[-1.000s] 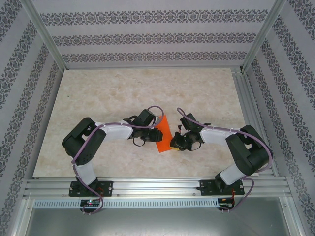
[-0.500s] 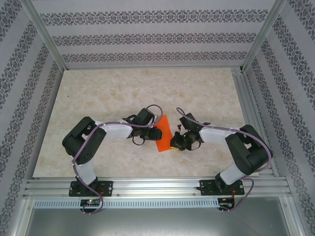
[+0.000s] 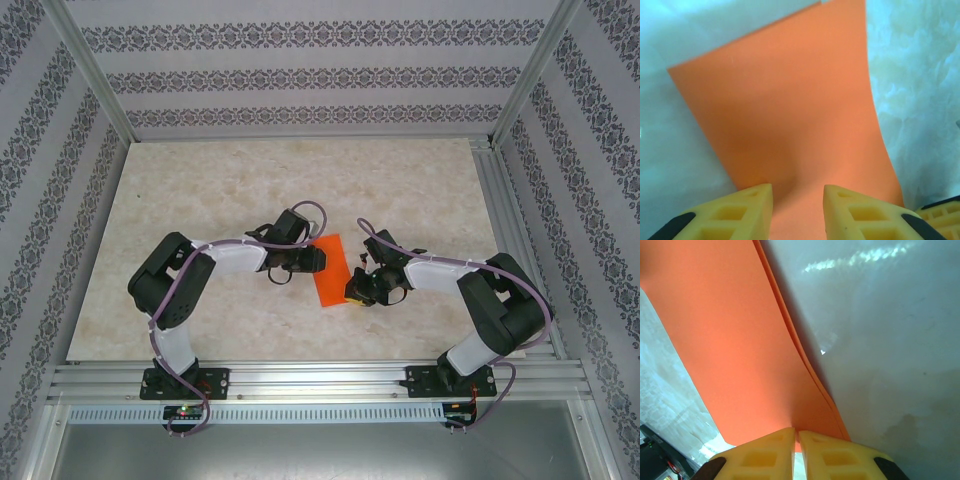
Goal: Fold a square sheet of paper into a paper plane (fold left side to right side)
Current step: First fold the square sheet of paper in half at the center of the table, then hold the square sheet of paper at the center of the table.
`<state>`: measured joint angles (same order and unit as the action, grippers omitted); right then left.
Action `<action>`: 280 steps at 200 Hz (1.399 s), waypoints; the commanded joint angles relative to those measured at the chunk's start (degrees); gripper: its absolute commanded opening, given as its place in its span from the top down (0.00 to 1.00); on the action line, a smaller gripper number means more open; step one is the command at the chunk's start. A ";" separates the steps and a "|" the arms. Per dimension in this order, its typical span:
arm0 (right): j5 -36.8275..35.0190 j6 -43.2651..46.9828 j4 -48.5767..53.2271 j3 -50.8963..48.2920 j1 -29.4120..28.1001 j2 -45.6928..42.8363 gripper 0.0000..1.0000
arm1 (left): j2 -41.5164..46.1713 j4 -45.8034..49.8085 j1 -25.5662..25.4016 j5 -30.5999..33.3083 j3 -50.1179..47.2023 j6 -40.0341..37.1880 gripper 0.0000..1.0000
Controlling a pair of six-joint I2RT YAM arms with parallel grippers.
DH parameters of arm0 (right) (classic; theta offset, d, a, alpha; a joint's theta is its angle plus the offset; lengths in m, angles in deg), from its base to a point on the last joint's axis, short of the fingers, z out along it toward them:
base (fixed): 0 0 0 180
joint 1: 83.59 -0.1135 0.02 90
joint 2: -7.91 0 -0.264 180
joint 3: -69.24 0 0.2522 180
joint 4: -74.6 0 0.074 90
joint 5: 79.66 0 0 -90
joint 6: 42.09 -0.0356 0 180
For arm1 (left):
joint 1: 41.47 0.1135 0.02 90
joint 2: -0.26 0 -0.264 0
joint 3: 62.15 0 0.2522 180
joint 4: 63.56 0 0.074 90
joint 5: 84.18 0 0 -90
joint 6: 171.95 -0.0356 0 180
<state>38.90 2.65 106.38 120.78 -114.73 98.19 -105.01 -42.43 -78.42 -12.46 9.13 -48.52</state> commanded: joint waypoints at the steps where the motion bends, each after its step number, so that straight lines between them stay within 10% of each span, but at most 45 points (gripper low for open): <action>1: -9.06 0.95 4.96 -2.32 -0.42 3.70 0.85 | -1.44 -0.52 1.22 1.42 2.37 -2.29 0.65; 280: -8.79 1.52 5.61 -0.60 -0.94 4.72 0.85 | 4.28 -14.52 -3.23 -7.31 -8.47 2.60 0.60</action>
<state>38.86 3.07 107.91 122.07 -114.99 99.00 -98.65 -53.70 -80.80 -19.30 1.02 -46.99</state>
